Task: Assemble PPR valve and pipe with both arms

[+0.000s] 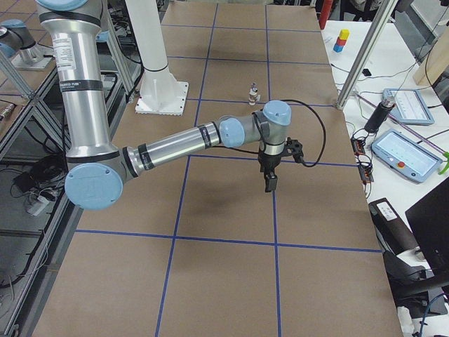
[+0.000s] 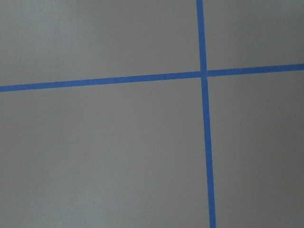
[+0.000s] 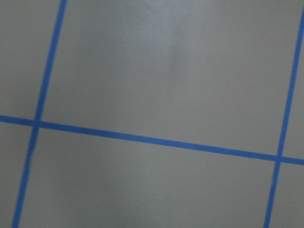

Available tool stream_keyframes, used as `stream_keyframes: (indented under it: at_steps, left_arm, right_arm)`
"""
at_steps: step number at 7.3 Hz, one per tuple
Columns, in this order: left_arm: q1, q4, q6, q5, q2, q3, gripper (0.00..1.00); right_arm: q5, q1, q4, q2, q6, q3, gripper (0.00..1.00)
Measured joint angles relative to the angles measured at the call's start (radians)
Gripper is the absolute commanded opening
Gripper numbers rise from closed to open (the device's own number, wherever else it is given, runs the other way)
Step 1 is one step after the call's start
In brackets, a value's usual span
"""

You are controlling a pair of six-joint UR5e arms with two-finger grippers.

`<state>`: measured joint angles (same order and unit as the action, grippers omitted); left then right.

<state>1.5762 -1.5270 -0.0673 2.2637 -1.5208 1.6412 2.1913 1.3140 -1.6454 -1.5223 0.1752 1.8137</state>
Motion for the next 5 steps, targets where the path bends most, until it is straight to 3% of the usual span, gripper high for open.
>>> stream_keyframes:
  at_steps: [2,5]
  left_arm:
    - [-0.002,-0.005,-0.001,0.008,0.010,-0.016,1.00]
    - [-0.001,-0.011,-0.039,0.025,0.008,-0.003,1.00]
  right_arm:
    - [0.003,0.040,0.090,-0.131,-0.034,-0.005,1.00]
    - [0.008,0.095,0.121,-0.208,-0.067,-0.008,1.00]
